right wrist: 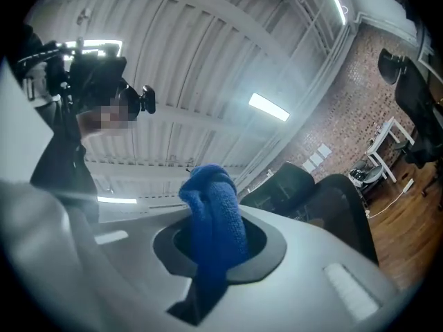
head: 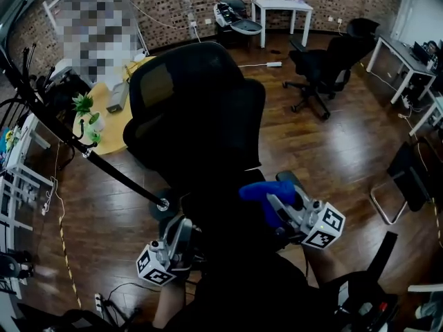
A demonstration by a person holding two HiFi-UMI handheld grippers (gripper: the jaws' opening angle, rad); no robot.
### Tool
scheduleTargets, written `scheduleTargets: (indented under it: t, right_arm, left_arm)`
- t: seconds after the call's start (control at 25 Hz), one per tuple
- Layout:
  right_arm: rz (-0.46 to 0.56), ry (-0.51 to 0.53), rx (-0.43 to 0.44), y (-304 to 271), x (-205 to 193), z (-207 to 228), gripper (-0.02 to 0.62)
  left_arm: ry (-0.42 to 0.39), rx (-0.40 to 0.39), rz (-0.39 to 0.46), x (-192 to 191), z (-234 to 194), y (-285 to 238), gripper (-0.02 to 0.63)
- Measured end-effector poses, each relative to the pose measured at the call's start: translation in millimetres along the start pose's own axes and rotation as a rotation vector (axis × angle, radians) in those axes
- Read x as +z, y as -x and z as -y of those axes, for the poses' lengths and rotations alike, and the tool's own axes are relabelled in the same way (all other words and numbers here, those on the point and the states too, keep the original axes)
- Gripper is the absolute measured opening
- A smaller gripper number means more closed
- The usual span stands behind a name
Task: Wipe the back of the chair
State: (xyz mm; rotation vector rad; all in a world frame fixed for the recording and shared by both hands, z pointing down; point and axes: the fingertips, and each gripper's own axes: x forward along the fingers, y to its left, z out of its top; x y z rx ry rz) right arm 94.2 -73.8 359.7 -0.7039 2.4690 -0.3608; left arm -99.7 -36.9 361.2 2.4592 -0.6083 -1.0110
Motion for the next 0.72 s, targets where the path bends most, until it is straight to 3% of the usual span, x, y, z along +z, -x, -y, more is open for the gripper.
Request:
scheduleTargets:
  t: [0.24, 0.72]
  right_arm:
    - [-0.068, 0.060, 0.039, -13, -18, -19, 0.035]
    - [-0.065, 0.047, 0.061, -15, -10, -31, 0.035]
  left_arm:
    - [-0.011, 0.009, 0.017, 5, 0, 11, -0.006]
    - [-0.016, 0.025, 0.042, 7, 13, 16, -0.006]
